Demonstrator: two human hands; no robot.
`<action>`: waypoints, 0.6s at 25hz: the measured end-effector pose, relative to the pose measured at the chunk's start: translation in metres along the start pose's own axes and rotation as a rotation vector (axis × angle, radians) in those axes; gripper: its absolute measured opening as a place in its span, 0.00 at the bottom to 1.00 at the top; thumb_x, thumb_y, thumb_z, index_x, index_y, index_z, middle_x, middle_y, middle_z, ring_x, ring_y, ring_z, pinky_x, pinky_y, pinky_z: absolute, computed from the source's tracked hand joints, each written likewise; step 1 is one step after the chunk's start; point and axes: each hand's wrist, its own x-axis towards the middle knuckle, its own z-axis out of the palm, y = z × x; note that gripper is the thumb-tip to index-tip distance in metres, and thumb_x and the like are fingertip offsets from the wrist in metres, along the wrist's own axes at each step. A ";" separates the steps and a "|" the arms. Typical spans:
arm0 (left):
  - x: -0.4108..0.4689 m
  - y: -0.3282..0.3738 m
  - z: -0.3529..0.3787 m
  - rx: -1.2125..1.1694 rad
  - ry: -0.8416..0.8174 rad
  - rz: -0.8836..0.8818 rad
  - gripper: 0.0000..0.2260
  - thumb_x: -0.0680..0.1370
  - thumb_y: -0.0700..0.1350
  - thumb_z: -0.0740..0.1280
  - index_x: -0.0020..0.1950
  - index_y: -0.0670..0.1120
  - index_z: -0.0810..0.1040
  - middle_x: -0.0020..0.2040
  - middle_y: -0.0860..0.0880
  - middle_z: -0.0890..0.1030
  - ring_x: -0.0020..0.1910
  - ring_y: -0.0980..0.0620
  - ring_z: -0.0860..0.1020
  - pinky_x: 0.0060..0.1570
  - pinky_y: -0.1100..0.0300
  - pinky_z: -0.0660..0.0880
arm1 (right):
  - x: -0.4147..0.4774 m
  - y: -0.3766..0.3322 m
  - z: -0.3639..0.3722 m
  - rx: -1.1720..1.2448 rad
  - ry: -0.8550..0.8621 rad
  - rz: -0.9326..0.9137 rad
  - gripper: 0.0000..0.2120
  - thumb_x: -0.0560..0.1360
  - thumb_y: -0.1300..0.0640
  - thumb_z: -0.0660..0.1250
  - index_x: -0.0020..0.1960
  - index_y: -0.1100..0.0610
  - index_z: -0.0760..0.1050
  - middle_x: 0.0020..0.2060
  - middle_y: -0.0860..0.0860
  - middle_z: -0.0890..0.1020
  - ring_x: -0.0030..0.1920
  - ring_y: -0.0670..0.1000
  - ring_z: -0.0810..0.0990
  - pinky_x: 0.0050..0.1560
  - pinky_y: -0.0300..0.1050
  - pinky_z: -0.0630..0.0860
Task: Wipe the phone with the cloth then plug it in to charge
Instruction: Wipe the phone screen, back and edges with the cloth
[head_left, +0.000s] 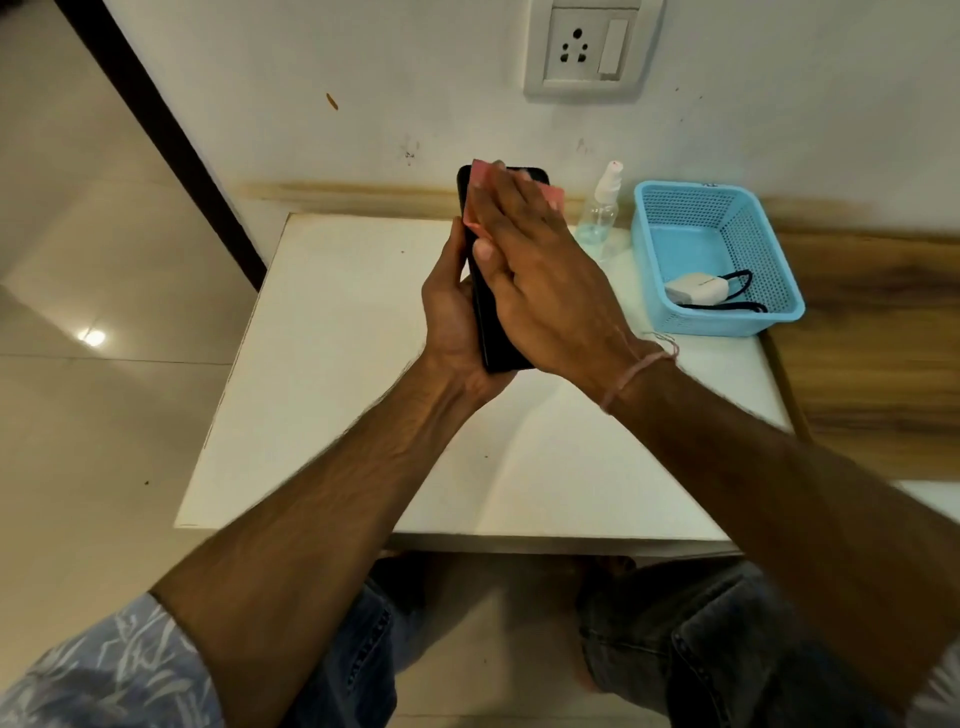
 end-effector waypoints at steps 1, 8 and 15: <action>-0.001 0.002 0.000 0.011 0.009 -0.019 0.23 0.83 0.60 0.59 0.66 0.46 0.81 0.66 0.45 0.80 0.68 0.46 0.76 0.73 0.49 0.68 | 0.006 0.002 0.000 -0.008 0.006 0.015 0.24 0.84 0.50 0.47 0.78 0.55 0.49 0.78 0.52 0.51 0.78 0.51 0.46 0.77 0.50 0.48; 0.001 0.000 -0.002 0.074 0.071 -0.047 0.27 0.81 0.63 0.60 0.69 0.46 0.78 0.66 0.42 0.80 0.68 0.42 0.77 0.70 0.46 0.70 | 0.025 0.011 -0.008 -0.038 0.043 0.096 0.24 0.83 0.50 0.46 0.77 0.56 0.51 0.77 0.54 0.53 0.77 0.54 0.47 0.75 0.47 0.41; -0.005 0.000 0.002 0.084 0.098 -0.001 0.21 0.83 0.58 0.58 0.69 0.48 0.79 0.70 0.46 0.77 0.68 0.48 0.77 0.68 0.53 0.72 | 0.010 -0.002 -0.010 -0.011 -0.030 -0.073 0.23 0.83 0.53 0.49 0.77 0.54 0.54 0.78 0.50 0.52 0.78 0.52 0.45 0.77 0.51 0.44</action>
